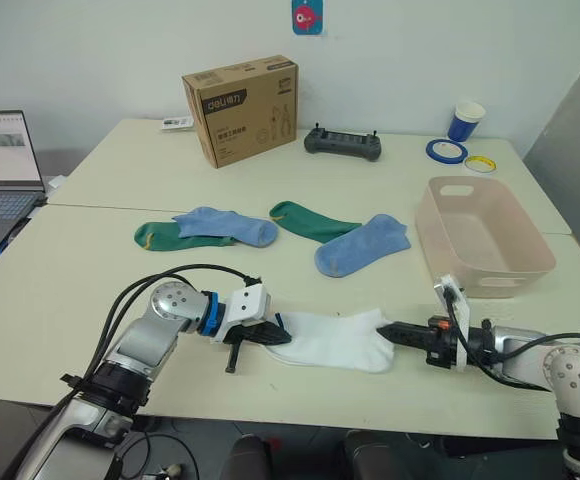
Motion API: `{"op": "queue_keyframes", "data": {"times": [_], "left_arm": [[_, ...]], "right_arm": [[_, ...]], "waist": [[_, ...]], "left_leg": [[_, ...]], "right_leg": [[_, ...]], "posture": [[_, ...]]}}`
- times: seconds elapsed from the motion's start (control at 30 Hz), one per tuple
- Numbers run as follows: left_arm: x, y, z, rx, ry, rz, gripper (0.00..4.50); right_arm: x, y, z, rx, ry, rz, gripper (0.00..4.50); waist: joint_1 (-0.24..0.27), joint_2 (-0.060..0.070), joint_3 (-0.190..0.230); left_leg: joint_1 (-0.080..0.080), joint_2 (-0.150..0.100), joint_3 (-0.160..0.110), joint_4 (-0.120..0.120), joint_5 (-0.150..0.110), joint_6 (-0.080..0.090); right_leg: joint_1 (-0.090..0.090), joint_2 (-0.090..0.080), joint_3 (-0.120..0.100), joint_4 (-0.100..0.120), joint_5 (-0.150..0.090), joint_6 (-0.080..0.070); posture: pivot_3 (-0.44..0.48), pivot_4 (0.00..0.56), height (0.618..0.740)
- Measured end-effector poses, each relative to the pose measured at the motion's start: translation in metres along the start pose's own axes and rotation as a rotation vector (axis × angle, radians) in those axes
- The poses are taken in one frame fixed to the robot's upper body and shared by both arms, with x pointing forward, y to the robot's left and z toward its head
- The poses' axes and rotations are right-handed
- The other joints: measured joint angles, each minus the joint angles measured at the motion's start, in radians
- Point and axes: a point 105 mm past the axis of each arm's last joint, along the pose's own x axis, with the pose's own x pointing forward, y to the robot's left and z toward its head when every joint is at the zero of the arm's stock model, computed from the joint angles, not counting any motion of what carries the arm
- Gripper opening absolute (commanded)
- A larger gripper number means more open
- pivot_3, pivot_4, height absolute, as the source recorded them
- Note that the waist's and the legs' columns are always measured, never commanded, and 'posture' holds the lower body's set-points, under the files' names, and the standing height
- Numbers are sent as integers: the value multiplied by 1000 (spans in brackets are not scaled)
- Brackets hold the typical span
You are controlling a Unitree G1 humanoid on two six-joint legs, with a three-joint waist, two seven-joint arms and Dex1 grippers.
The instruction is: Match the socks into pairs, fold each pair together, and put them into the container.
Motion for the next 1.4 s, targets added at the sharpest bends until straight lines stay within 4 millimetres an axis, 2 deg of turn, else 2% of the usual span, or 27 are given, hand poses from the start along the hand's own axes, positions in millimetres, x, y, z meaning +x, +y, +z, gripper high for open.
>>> {"op": "queue_keyframes", "data": {"times": [0.23, 0.6, 0.83, 1.03, 1.17, 1.33, 1.4], "left_arm": [[1, 2, 1, -38, -3, 4, 0], [1, 3, 2, -62, 0, 12, 0], [1, 3, 2, -60, 2, 20, 0], [0, 1, 1, -56, 6, 25, 0], [-1, 0, 1, -53, 10, 27, 0], [-1, 0, 1, -53, 10, 31, 0], [-1, 0, 1, -53, 10, 31, 0]], "right_arm": [[23, 31, 11, 18, -40, 156, 45], [59, 29, 12, 58, -24, 192, 45], [75, 36, 2, 81, 33, 279, 45], [94, 30, -2, 77, 44, 268, 45], [95, 29, -3, 67, 44, 272, 1077], [84, 32, -1, 87, 29, 308, 2828], [77, 39, 4, 96, 13, 356, 2828]], "waist": [[1, 1, 0], [-1, 1, -1], [-2, 1, -1], [-7, 2, -1], [-8, 2, -1], [-9, 2, -1], [-9, 2, -1]], "left_leg": [[0, 0, 0, 0, 0, 0], [-1, 0, 1, -1, 0, 1], [-1, 0, 0, -1, 0, 1], [-1, 0, 0, -1, 0, 1], [-1, 0, 0, -1, 0, 1], [-1, 0, 0, -2, 0, 1], [-1, 0, 0, -2, 0, 1]], "right_leg": [[0, 0, 0, 0, 0, 0], [-1, 0, 0, -1, 0, 0], [-1, 0, 0, -1, 0, -1], [-1, 0, 0, -1, 0, -1], [-1, 0, 0, -1, 0, -1], [-2, 0, 0, -1, 0, -1], [-1, 0, 0, -1, 0, -1]], "posture": [[0, 150, 740], [0, 150, 740], [0, 150, 740], [0, 150, 740], [0, 150, 740], [0, 150, 740], [0, 150, 740]]}}
